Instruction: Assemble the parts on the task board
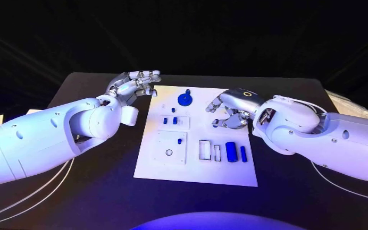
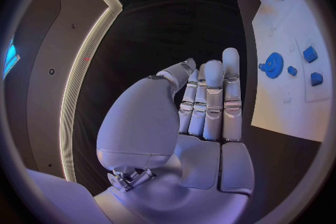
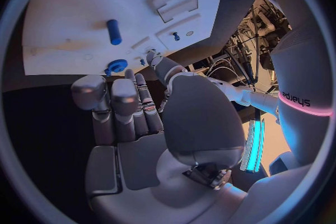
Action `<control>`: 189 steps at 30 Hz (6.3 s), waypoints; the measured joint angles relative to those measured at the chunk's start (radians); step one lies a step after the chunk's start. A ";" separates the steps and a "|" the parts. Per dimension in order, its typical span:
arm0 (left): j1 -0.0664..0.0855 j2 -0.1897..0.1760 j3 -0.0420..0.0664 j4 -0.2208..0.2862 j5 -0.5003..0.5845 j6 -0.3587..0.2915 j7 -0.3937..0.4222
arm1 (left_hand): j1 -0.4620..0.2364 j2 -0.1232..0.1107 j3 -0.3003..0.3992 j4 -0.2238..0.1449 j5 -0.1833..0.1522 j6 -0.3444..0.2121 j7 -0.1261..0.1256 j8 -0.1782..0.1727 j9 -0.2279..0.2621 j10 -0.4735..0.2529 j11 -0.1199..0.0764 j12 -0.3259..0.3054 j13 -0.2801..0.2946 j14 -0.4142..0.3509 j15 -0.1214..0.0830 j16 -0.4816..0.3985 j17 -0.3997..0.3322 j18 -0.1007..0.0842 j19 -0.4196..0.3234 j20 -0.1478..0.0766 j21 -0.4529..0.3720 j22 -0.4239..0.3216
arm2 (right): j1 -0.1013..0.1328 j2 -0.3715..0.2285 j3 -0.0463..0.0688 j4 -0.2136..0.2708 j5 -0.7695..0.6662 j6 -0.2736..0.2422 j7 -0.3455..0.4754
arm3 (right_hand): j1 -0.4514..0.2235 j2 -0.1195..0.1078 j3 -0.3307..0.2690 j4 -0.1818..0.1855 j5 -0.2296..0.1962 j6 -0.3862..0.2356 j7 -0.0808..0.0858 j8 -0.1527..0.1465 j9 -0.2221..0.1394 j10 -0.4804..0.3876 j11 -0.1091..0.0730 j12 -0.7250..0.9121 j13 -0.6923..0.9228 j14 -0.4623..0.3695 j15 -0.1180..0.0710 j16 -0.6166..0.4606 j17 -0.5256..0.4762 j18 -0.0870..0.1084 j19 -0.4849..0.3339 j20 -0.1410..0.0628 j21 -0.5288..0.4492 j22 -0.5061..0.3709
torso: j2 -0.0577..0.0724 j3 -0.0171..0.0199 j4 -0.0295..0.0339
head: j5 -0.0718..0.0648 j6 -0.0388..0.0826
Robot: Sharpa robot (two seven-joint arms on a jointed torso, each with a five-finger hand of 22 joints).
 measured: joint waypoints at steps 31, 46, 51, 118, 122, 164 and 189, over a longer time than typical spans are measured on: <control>-0.002 0.001 0.000 -0.001 0.000 0.001 -0.001 | 0.000 0.000 0.000 0.000 0.000 -0.004 -0.004 0.000 0.000 0.000 0.000 0.008 0.001 -0.003 0.003 0.000 -0.003 0.000 0.000 0.000 -0.006 -0.001 | -0.004 0.046 -0.015 -0.077 -0.040 0.101 -0.027 | 0.055 0.045 -0.019 0.021 -0.010 0.028 -0.003 0.002 0.005 0.049 -0.015 0.067 0.000 -0.001 0.001 -0.019 -0.032 0.000 0.005 -0.005 -0.004 0.001 | 0.000 -0.0018 0.0007 | -0.004 0.001; -0.002 0.000 0.000 -0.001 0.000 0.001 -0.002 | 0.000 0.000 -0.003 -0.003 0.000 -0.003 -0.004 0.004 -0.001 0.000 0.000 0.008 0.001 -0.003 0.003 0.000 -0.003 0.000 0.004 0.004 -0.006 -0.002 | -0.010 0.065 -0.016 -0.101 -0.053 0.112 -0.031 | 0.064 0.062 0.041 0.024 -0.051 0.088 -0.007 0.019 0.014 0.124 -0.032 0.081 0.000 -0.001 -0.013 -0.015 -0.021 0.000 0.019 -0.019 0.008 0.024 | 0.000 -0.0006 -0.0001 | -0.002 -0.002; -0.002 -0.001 0.000 -0.001 0.000 0.002 -0.003 | 0.000 0.000 -0.003 -0.003 0.000 -0.004 -0.004 0.004 -0.001 0.000 0.000 0.008 0.001 -0.003 0.003 0.000 -0.003 0.000 0.004 0.004 -0.006 -0.002 | -0.017 0.074 -0.015 -0.105 -0.059 0.113 -0.032 | 0.064 0.062 0.046 0.028 -0.060 0.094 -0.008 0.019 0.014 0.125 -0.031 0.081 0.000 -0.001 -0.014 -0.015 -0.021 0.000 0.020 -0.020 0.008 0.026 | 0.000 -0.0003 -0.0004 | 0.000 -0.004; -0.003 0.004 0.000 -0.001 0.000 0.004 -0.006 | 0.000 0.000 -0.003 -0.003 0.000 -0.003 -0.004 0.004 0.000 0.000 0.000 0.008 0.001 -0.003 0.003 0.000 -0.004 0.000 0.004 0.004 -0.006 -0.001 | -0.074 0.283 -0.029 -0.058 0.135 0.000 0.052 | 0.071 0.084 0.110 0.018 -0.056 0.140 -0.018 0.043 0.035 0.208 -0.048 0.063 0.004 -0.001 -0.028 0.057 0.036 0.000 0.068 -0.036 0.078 0.121 | 0.000 -0.0020 0.0000 | 0.041 -0.028; -0.003 0.004 0.000 -0.001 0.000 0.005 -0.006 | 0.000 0.000 -0.003 -0.003 0.000 -0.003 -0.004 0.004 0.000 0.000 0.000 0.008 0.001 -0.003 0.003 0.000 -0.004 0.000 0.004 0.004 -0.006 -0.001 | -0.078 0.289 -0.030 -0.070 0.118 0.014 0.053 | 0.071 0.084 0.110 0.018 -0.056 0.142 -0.016 0.046 0.035 0.209 -0.047 0.063 0.004 -0.001 -0.028 0.057 0.036 0.000 0.068 -0.036 0.078 0.121 | 0.000 -0.0019 -0.0001 | 0.042 -0.030; -0.003 0.008 0.000 -0.003 0.000 0.006 -0.006 | 0.005 0.005 -0.003 -0.003 0.000 -0.003 -0.004 0.004 0.000 -0.011 0.000 0.015 0.003 -0.003 0.003 -0.004 -0.010 0.000 0.004 0.004 -0.006 -0.004 | -0.100 0.350 -0.037 -0.095 -0.034 0.087 -0.022 | 0.066 0.078 0.108 0.017 -0.054 0.141 -0.016 0.043 0.035 0.210 -0.045 0.059 0.003 -0.001 -0.028 0.057 0.032 0.000 0.068 -0.036 0.078 0.117 | 0.000 -0.0012 -0.0006 | 0.043 -0.042; -0.003 0.006 0.000 -0.004 0.000 0.007 -0.007 | 0.005 0.005 -0.003 -0.003 0.000 -0.003 -0.004 0.004 0.000 -0.011 0.000 0.015 0.002 -0.003 0.003 -0.004 -0.010 0.000 0.004 0.004 -0.006 -0.003 | -0.106 0.288 -0.043 -0.035 -0.059 0.014 -0.022 | 0.018 0.023 -0.061 0.028 -0.004 -0.102 0.025 -0.001 0.000 -0.063 0.007 0.027 0.008 -0.011 0.009 -0.002 -0.064 0.016 -0.018 0.004 -0.039 -0.080 | -0.001 0.0004 -0.0014 | 0.040 -0.040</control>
